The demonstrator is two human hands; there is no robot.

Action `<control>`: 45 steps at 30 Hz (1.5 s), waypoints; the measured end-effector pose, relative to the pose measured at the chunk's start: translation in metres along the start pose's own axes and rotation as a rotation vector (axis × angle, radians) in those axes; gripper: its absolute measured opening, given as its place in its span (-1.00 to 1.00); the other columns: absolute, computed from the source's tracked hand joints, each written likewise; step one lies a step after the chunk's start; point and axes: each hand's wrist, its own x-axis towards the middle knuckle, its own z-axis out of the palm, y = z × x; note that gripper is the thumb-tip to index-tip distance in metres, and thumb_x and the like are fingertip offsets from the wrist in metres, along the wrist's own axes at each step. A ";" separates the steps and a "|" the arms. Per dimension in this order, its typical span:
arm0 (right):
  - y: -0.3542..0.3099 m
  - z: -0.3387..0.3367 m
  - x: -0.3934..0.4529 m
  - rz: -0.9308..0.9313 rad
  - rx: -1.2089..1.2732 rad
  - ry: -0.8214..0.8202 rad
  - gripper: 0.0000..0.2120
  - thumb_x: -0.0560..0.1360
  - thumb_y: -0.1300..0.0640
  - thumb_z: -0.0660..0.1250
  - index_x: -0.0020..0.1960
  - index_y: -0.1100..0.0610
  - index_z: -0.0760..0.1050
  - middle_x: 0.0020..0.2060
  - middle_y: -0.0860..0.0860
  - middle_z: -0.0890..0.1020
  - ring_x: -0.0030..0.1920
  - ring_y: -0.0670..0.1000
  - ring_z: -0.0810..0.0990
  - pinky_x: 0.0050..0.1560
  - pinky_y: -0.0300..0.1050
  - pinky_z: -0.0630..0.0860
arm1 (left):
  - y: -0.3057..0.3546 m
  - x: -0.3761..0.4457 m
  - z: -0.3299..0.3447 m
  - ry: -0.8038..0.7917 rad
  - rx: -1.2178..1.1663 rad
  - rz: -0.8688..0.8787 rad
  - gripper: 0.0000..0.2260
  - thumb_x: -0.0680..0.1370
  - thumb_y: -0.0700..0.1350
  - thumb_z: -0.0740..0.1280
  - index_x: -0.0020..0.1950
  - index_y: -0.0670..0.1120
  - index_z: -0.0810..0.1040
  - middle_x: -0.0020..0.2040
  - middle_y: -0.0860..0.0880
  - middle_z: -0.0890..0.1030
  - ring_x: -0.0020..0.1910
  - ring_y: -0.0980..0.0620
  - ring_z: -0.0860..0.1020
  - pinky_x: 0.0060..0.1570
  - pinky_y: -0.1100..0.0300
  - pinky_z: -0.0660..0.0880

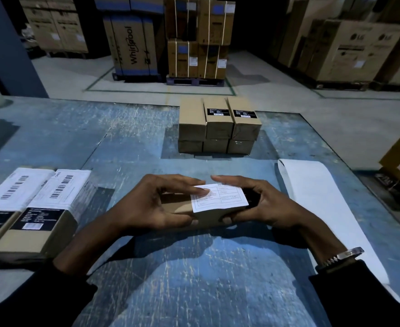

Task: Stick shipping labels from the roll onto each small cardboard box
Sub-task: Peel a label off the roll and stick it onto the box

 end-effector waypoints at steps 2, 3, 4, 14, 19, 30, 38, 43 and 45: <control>0.000 0.002 0.000 -0.011 -0.007 0.023 -0.27 0.39 0.45 0.61 0.46 -0.05 0.59 0.32 -0.11 0.68 0.34 -0.03 0.64 0.31 -0.06 0.62 | -0.004 0.000 -0.002 0.017 0.094 0.027 -0.54 0.45 0.06 0.66 0.34 0.14 0.70 0.40 0.16 0.63 0.37 0.17 0.59 0.23 0.18 0.62; 0.000 0.003 0.000 -0.020 -0.014 0.028 -0.30 0.40 0.43 0.61 0.45 -0.03 0.61 0.32 -0.08 0.68 0.33 -0.01 0.65 0.32 -0.02 0.62 | -0.006 0.000 -0.002 0.020 0.108 0.025 -0.55 0.46 0.09 0.63 0.34 0.16 0.70 0.40 0.16 0.63 0.36 0.17 0.59 0.22 0.18 0.62; 0.000 0.003 0.001 -0.035 -0.031 0.031 -0.33 0.41 0.42 0.61 0.44 -0.02 0.62 0.31 -0.06 0.68 0.32 0.01 0.65 0.33 0.00 0.62 | -0.007 0.000 -0.002 0.025 0.097 0.017 -0.57 0.46 0.10 0.62 0.32 0.17 0.71 0.40 0.16 0.62 0.36 0.17 0.59 0.22 0.19 0.62; 0.002 0.003 0.001 -0.077 -0.077 0.004 -0.50 0.47 0.36 0.59 0.34 0.03 0.70 0.32 0.05 0.60 0.32 0.03 0.63 0.40 0.05 0.58 | -0.004 0.002 -0.002 0.026 -0.012 -0.006 -0.50 0.43 -0.16 0.69 0.31 -0.02 0.60 0.34 0.13 0.66 0.36 0.02 0.61 0.28 0.06 0.61; 0.001 0.003 0.002 -0.065 -0.093 -0.007 -0.46 0.48 0.32 0.59 0.37 -0.08 0.68 0.33 -0.02 0.60 0.31 -0.01 0.63 0.39 -0.01 0.58 | -0.006 0.000 0.004 0.029 0.195 -0.022 -0.18 0.38 0.20 0.63 0.59 0.21 0.38 0.37 0.20 0.63 0.32 0.13 0.62 0.24 -0.05 0.63; -0.003 0.006 0.003 -0.085 -0.362 -0.038 -0.45 0.61 0.10 0.50 0.48 -0.36 0.50 0.31 -0.10 0.49 0.26 -0.14 0.55 0.24 -0.27 0.52 | -0.008 0.000 0.005 0.026 0.188 -0.044 -0.08 0.37 0.26 0.60 0.66 0.25 0.26 0.35 0.17 0.65 0.26 0.10 0.65 0.20 -0.08 0.63; -0.002 0.006 0.003 -0.131 -0.319 -0.061 -0.53 0.59 0.21 0.51 0.41 -0.19 0.63 0.37 -0.05 0.49 0.40 -0.15 0.50 0.45 -0.27 0.43 | -0.005 -0.001 0.001 -0.020 0.280 -0.048 -0.16 0.38 0.36 0.54 0.61 0.33 0.30 0.36 0.12 0.62 0.26 0.08 0.60 0.20 -0.07 0.61; -0.001 0.002 0.005 -0.085 -0.322 -0.050 -0.12 0.57 0.16 0.54 0.65 -0.37 0.16 0.39 -0.10 0.45 0.34 -0.19 0.50 0.33 -0.28 0.49 | 0.002 -0.002 -0.002 -0.014 0.269 -0.138 -0.23 0.39 0.50 0.40 0.57 0.31 0.41 0.35 0.24 0.56 0.30 0.23 0.52 0.30 0.02 0.53; 0.001 0.003 0.006 -0.099 -0.405 -0.065 -0.22 0.60 0.15 0.51 0.64 -0.33 0.24 0.37 -0.09 0.43 0.31 -0.19 0.50 0.29 -0.29 0.48 | 0.003 -0.002 0.000 0.006 0.260 -0.109 -0.30 0.44 0.46 0.37 0.54 0.26 0.48 0.31 0.31 0.59 0.27 0.23 0.54 0.23 0.06 0.54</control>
